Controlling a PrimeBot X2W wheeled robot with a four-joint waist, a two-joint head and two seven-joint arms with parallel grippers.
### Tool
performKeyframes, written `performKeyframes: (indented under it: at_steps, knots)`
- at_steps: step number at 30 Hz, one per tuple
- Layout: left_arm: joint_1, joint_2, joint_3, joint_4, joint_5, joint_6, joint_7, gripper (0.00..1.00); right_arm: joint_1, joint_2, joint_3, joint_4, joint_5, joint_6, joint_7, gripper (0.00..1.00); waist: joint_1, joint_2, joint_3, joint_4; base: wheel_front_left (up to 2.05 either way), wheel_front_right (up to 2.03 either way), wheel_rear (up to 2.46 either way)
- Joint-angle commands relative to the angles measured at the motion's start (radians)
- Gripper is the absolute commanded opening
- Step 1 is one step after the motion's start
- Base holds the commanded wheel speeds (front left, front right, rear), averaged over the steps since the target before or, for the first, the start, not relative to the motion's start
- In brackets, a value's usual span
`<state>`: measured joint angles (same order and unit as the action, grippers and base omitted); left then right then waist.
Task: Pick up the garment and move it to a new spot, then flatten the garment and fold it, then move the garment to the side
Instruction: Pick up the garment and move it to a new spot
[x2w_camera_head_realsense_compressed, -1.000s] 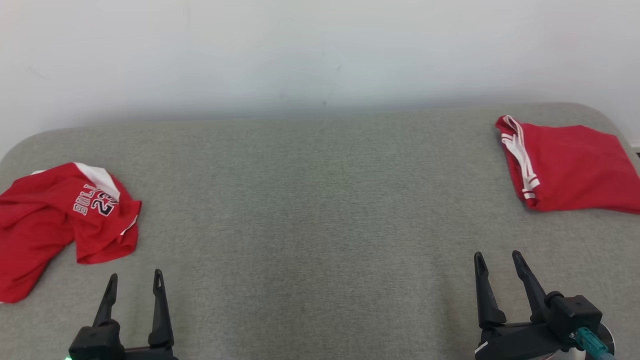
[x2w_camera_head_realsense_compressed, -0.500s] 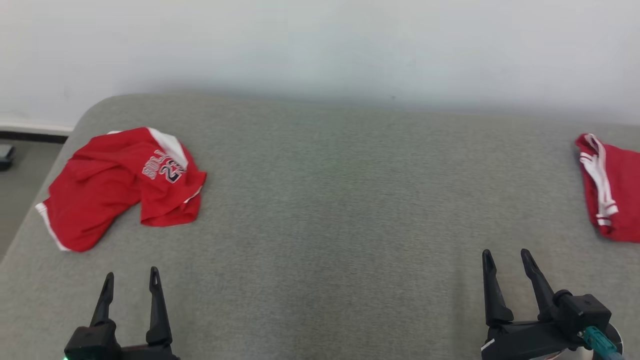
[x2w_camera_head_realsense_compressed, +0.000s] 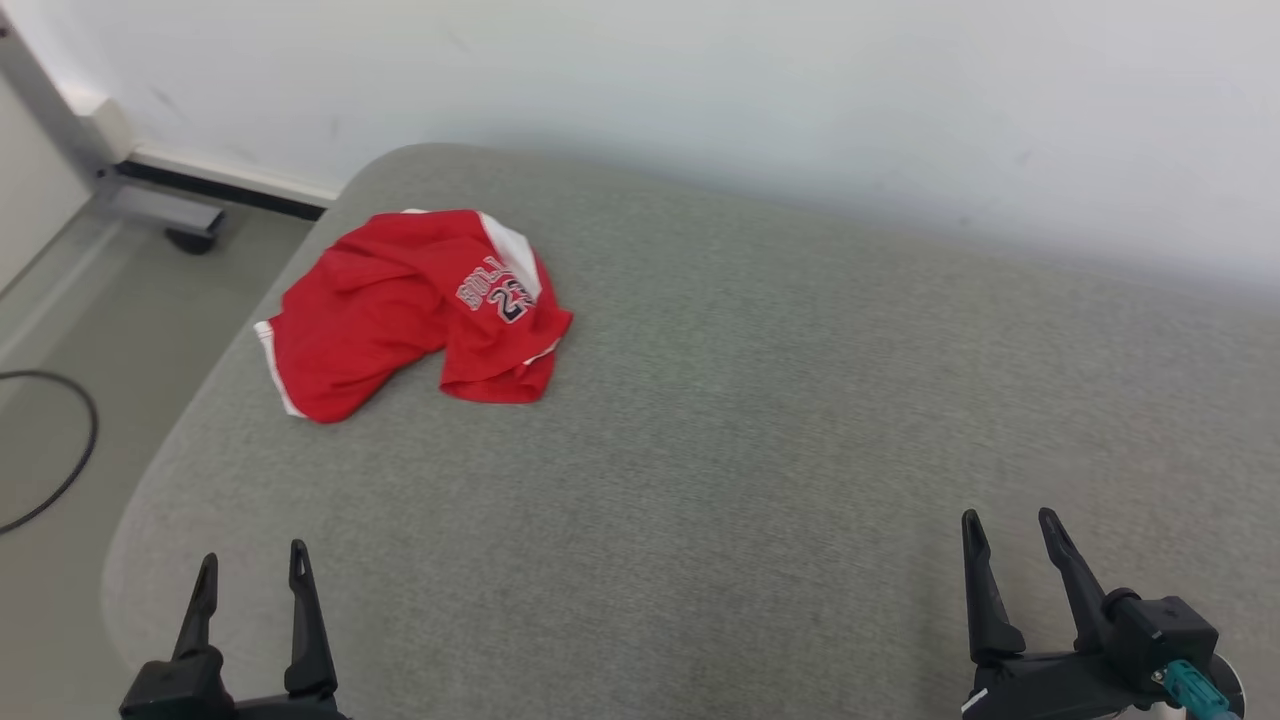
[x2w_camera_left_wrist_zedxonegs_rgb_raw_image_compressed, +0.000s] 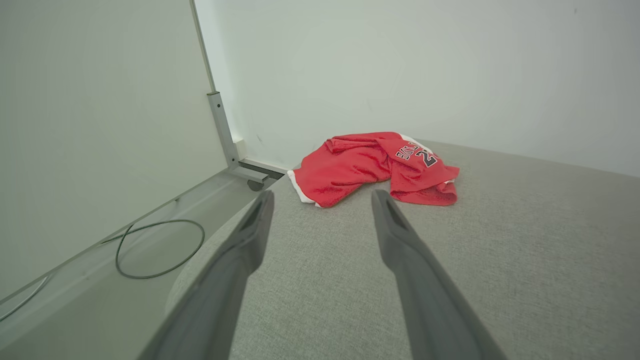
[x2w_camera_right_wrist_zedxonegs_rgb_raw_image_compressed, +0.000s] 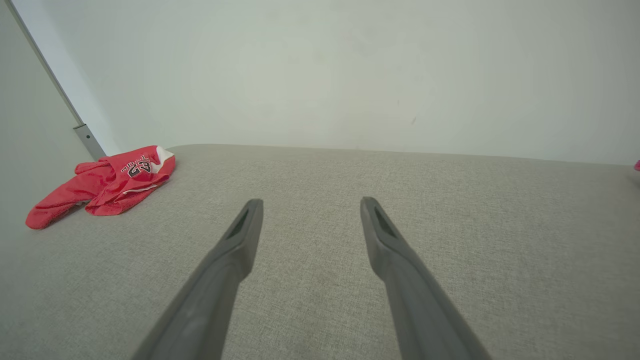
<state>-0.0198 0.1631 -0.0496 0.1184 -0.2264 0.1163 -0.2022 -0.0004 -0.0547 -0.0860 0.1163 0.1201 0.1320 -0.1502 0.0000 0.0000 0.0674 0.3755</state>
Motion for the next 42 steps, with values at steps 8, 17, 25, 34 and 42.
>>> performKeyframes:
  at_steps: [8,17,25,34,42]
  knots:
    - [0.020,0.004,0.010,0.003,-0.017,0.016,-0.011,1.00,0.005,0.000,0.007,-0.003,-0.009,-0.002,0.005,1.00,0.0000,0.0000,-0.003,0.122,0.00,0.00,0.00]
    - [0.042,0.002,0.022,-0.015,-0.030,0.035,-0.013,1.00,0.007,0.000,0.013,-0.002,-0.011,-0.002,0.007,1.00,0.0000,0.0000,-0.011,0.128,0.00,0.00,0.00]
    - [0.049,0.003,0.032,-0.029,-0.043,0.046,-0.017,1.00,0.008,0.001,0.018,-0.009,-0.015,-0.002,0.014,1.00,0.0000,0.0000,-0.015,0.115,0.00,0.00,0.00]
    - [-0.065,0.021,0.065,-0.016,-0.086,0.021,-0.033,1.00,-0.033,-0.020,0.031,-0.034,-0.019,-0.002,0.024,1.00,0.0000,0.0000,0.034,0.035,0.00,0.00,0.00]
    - [-0.322,0.087,0.130,0.059,-0.158,-0.014,-0.011,1.00,-0.086,-0.055,0.048,-0.090,-0.035,-0.002,0.049,1.00,0.0000,0.0000,0.143,-0.093,0.00,0.00,0.00]
